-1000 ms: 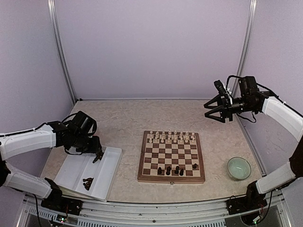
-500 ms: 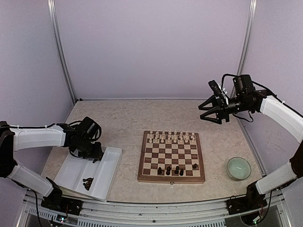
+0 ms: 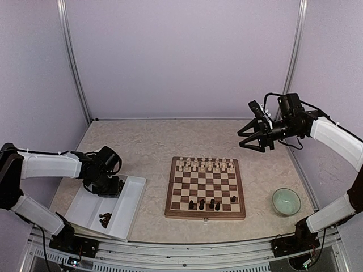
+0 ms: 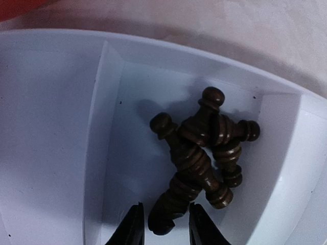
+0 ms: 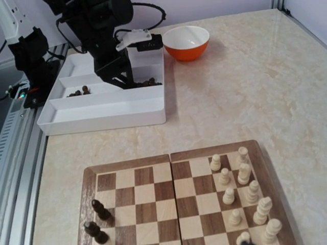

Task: Set up the chess pieces on the board
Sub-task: Pick up the knight from the storage box.

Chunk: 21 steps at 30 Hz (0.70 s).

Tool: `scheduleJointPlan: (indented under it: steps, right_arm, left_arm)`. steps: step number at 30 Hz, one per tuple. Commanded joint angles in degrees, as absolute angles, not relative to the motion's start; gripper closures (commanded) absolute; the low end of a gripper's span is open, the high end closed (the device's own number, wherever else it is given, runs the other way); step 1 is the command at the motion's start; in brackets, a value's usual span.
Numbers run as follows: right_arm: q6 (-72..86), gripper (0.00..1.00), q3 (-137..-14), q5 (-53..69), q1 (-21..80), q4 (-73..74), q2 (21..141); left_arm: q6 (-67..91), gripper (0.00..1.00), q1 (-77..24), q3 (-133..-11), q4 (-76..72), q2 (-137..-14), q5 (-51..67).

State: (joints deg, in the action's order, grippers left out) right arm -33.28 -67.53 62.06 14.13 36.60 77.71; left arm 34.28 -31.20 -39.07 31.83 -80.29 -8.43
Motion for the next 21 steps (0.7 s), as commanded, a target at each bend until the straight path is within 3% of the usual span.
scheduleJointPlan:
  steps: [1, 9, 21]
  right_arm:
    - [-32.4, 0.37, -66.7, 61.7, 14.7, 35.9, 75.8]
    - [-31.9, 0.37, -66.9, 60.9, 14.8, 37.2, 74.4]
    - [-32.2, 0.37, -67.3, 60.9, 16.8, 38.9, 74.4]
  left_arm:
    - [34.0, 0.74, -31.0, -38.0, 29.4, -83.0, -8.1]
    - [34.2, 0.9, -35.0, -38.6, 30.2, -80.3, -9.0]
    - [41.6, 0.95, -45.5, -46.4, 49.9, -60.4, -10.4]
